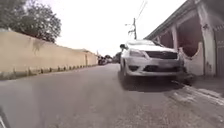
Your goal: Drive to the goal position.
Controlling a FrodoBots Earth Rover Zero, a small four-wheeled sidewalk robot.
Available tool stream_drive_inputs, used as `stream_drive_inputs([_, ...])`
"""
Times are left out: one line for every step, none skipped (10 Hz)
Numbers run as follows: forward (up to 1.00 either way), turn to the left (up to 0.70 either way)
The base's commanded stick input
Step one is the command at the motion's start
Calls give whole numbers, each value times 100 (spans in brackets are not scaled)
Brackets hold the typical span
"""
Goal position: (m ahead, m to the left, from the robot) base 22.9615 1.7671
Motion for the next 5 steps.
stream_drive_inputs([70, 7])
stream_drive_inputs([70, 7])
stream_drive_inputs([70, 14])
stream_drive_inputs([70, 29])
stream_drive_inputs([70, 28])
